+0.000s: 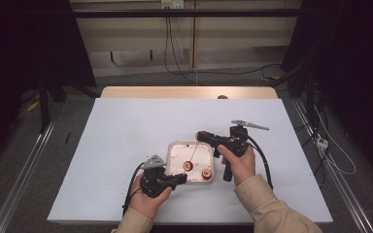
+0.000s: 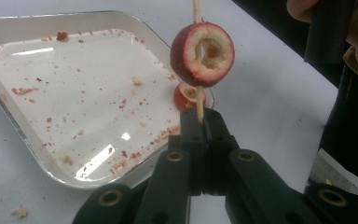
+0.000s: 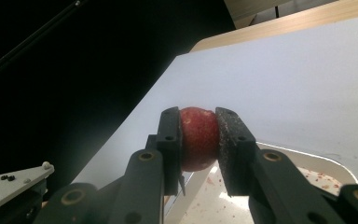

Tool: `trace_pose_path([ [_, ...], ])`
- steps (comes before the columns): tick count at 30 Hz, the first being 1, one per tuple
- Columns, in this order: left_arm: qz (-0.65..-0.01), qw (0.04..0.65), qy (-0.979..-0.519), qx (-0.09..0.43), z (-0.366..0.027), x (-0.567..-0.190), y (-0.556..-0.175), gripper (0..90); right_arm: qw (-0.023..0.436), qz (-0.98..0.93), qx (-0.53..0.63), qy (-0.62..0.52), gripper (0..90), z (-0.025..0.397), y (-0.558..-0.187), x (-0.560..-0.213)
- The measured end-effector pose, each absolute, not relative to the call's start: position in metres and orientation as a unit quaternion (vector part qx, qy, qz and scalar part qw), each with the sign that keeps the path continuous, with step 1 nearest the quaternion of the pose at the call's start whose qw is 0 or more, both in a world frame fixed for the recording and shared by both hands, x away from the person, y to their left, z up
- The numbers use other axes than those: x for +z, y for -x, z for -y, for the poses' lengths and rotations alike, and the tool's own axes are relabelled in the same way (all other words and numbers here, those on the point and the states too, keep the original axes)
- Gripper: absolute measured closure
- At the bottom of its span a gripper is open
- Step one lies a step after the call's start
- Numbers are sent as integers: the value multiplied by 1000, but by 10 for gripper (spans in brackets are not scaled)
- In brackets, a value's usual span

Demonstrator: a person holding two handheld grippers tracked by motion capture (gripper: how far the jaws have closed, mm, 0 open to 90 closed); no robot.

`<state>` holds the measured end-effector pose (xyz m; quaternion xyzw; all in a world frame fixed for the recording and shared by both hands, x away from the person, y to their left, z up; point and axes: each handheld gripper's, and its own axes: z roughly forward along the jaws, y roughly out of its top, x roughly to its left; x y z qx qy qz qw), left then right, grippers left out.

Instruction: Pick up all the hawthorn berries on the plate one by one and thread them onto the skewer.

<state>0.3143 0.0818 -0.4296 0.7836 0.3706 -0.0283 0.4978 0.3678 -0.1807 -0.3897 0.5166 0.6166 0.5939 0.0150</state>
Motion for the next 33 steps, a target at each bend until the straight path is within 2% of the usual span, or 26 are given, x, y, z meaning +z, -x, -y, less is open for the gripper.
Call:
trace_pose_path([
  [21,-385,518,-764,-10,-83,-429,-315,895,-21,-619,598,-509,727,166,-361,-397],
  [33,-387,517,-764,-4,-83,-428,-316,895,-19,-621,597,-507,727,163,-360,-399],
])
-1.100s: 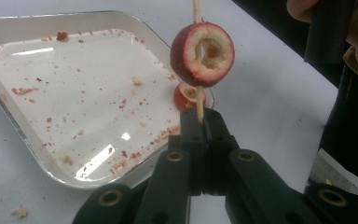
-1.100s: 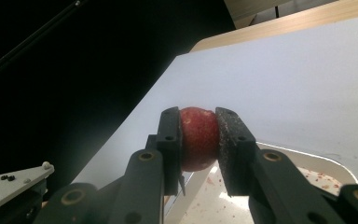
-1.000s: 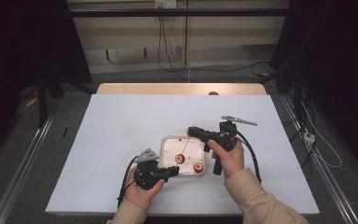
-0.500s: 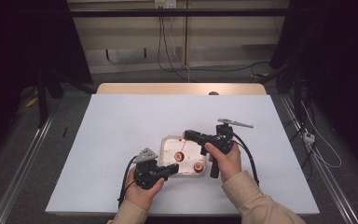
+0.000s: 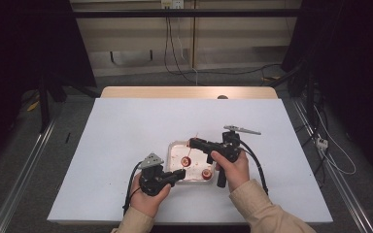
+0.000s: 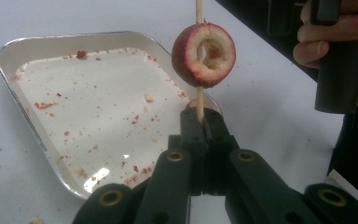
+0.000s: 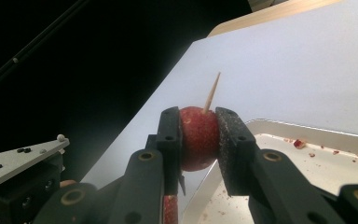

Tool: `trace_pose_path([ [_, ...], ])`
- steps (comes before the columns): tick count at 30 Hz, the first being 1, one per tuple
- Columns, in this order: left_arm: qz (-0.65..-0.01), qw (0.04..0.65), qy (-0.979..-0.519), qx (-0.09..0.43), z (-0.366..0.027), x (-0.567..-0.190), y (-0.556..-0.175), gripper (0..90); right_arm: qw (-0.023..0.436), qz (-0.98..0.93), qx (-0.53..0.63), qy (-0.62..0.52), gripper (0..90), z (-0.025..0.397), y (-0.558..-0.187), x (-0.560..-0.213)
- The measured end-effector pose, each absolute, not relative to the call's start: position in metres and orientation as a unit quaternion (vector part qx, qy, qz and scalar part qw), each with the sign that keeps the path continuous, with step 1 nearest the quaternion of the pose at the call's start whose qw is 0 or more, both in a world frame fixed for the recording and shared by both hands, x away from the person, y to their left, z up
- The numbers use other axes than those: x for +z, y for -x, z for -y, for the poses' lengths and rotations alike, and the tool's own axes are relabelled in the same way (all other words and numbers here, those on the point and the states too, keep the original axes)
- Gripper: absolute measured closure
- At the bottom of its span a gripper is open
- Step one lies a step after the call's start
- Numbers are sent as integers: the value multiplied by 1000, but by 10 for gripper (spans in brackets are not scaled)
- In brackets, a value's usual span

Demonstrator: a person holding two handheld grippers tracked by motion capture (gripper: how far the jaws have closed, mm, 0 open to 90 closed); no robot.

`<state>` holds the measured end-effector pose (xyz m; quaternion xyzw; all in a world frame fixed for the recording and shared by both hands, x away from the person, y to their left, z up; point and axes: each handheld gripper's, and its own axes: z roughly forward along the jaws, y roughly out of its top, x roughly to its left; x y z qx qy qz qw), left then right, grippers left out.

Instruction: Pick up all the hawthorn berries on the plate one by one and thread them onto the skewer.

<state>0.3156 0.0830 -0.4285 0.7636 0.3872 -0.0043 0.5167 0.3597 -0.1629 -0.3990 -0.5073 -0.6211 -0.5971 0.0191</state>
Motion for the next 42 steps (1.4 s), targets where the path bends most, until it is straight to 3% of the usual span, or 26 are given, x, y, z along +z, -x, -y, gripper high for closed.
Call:
trace_pose_path([
  [30,-399,514,-759,-2,-83,-430,-321,894,25,644,-585,492,722,149,-354,-409],
  [31,-398,514,-760,-1,-83,-429,-321,894,25,645,-585,491,700,150,-354,-409],
  [35,-400,507,-764,1,-84,-431,-321,894,14,649,-580,492,471,151,-354,-409],
  [42,-403,505,-763,6,-89,-431,-321,894,-13,657,-583,478,318,161,-354,-406],
])
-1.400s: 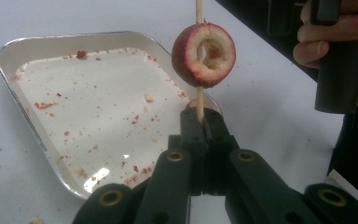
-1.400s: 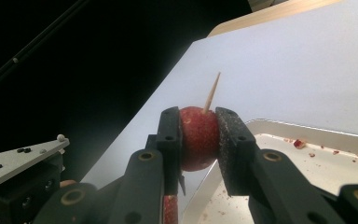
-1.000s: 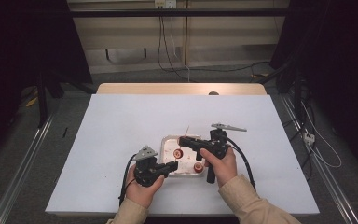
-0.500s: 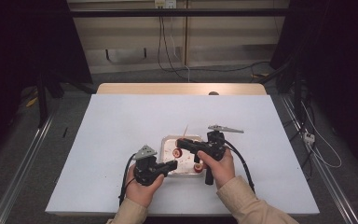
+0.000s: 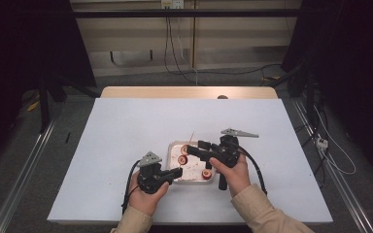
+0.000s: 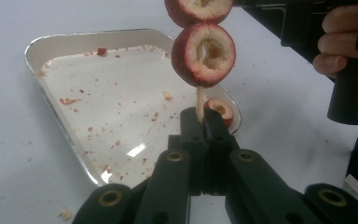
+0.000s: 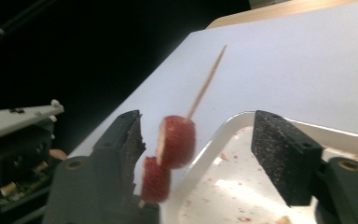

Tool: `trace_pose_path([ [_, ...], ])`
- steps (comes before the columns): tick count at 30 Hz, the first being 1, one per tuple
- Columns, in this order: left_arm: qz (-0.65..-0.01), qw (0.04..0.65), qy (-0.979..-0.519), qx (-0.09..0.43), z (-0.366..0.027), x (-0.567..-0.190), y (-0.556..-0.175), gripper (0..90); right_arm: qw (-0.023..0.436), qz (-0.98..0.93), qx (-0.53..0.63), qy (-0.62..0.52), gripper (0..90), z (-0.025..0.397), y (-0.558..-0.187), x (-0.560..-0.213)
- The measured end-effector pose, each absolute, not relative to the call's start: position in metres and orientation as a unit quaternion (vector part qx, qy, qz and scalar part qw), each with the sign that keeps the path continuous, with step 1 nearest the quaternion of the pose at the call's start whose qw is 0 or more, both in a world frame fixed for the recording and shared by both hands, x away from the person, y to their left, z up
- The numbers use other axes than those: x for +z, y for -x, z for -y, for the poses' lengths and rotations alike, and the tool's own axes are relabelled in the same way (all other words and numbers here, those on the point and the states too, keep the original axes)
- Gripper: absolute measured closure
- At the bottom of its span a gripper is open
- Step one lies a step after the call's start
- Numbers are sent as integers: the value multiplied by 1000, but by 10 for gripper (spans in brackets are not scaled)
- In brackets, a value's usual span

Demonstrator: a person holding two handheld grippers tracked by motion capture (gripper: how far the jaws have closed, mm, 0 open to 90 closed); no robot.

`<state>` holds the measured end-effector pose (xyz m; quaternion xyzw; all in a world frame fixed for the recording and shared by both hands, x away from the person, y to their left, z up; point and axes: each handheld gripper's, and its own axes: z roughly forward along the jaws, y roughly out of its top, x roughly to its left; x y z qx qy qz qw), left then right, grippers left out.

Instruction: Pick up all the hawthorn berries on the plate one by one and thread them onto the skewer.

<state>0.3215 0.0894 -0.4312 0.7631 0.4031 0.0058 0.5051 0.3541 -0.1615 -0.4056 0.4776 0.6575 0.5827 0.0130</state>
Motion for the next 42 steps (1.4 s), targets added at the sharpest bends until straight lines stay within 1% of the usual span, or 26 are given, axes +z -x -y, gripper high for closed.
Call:
trace_pose_path([
  [2,-404,503,-764,8,-92,-431,-322,893,21,-660,582,-475,264,165,-354,-406],
  [9,-408,499,-765,16,-99,-431,-323,893,54,-693,551,-463,203,176,-352,-412],
  [16,-409,496,-766,20,-102,-431,-324,893,75,-721,518,-455,175,183,-349,-422],
  [23,-411,495,-765,21,-103,-431,-324,893,73,-736,495,-456,182,190,-346,-432],
  [24,-411,496,-765,21,-103,-431,-324,893,76,-741,490,-453,194,191,-345,-433],
  [26,-410,496,-765,23,-103,-430,-324,893,77,-750,484,-445,260,192,-343,-435],
  [28,-409,496,-765,22,-103,-430,-324,893,78,-758,478,-437,280,192,-341,-437],
  [30,-410,495,-766,21,-103,-430,-324,893,72,-767,473,-428,370,192,-340,-439],
  [32,-410,495,-766,22,-103,-430,-323,893,72,-770,471,-424,409,193,-339,-442],
  [34,-410,496,-765,23,-103,-430,-324,893,70,-773,469,-421,478,193,-338,-444],
  [35,-410,496,-765,23,-104,-430,-324,893,71,-774,468,-419,479,193,-338,-444],
  [37,-410,495,-766,23,-104,-430,-324,893,73,-778,465,-417,526,193,-337,-445],
  [38,-409,495,-766,23,-104,-430,-324,893,72,-778,466,-414,536,193,-336,-446],
  [42,-409,494,-767,23,-104,-430,-324,893,69,-783,455,-419,545,192,-334,-449],
])
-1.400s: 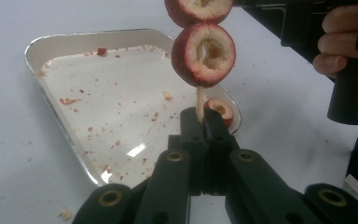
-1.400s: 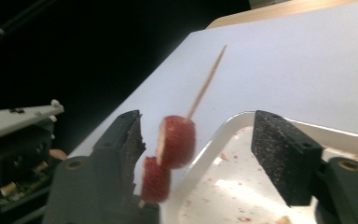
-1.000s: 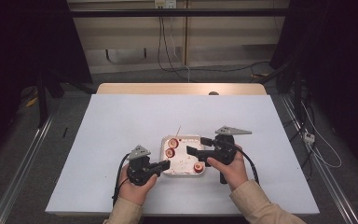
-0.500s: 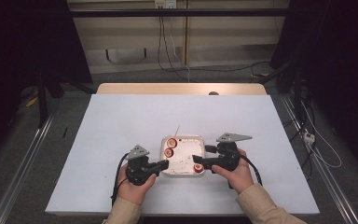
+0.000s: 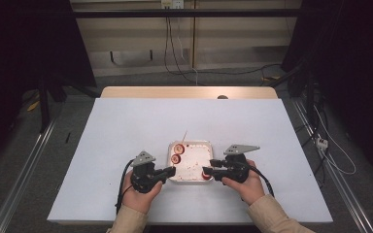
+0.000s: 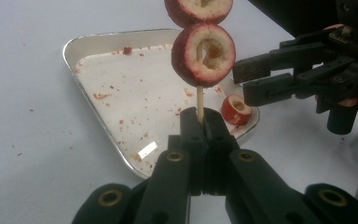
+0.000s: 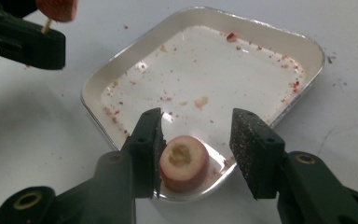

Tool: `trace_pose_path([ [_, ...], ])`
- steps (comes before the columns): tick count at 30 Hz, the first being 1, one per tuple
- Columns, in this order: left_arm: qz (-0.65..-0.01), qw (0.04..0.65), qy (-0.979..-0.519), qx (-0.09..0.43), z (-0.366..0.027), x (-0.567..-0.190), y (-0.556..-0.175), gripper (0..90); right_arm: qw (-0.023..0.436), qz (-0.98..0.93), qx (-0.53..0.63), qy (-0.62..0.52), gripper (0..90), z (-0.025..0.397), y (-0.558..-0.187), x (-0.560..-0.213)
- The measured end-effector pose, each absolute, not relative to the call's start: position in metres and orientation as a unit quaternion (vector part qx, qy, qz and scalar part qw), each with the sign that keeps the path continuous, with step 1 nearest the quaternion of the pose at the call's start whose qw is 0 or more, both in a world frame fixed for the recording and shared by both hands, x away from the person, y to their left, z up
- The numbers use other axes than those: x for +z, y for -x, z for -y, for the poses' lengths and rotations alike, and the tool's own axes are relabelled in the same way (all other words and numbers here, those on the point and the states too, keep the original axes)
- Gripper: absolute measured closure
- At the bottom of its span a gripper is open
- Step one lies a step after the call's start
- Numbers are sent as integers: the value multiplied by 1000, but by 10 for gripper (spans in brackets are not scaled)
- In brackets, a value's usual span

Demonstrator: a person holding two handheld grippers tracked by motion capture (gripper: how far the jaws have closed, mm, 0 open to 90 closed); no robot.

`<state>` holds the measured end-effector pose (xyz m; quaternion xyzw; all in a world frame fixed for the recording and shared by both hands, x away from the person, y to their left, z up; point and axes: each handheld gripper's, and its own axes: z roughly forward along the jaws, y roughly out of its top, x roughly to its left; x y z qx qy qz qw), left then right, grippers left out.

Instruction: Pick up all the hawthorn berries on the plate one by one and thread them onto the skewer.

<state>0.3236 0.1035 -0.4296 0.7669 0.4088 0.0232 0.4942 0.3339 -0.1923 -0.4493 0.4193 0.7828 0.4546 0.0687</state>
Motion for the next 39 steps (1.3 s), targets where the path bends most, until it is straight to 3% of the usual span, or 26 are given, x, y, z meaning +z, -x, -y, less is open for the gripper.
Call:
trace_pose_path([
  [10,-408,493,-768,23,-103,-430,-323,893,70,-789,450,-412,622,188,-333,-455],
  [20,-407,494,-768,24,-103,-429,-324,893,56,-791,446,-414,635,180,-333,-461],
  [28,-408,495,-767,21,-103,-429,-323,893,34,-783,458,-420,738,179,-333,-462],
  [39,-405,496,-768,19,-103,-428,-323,893,21,-776,460,-432,714,179,-333,-463],
])
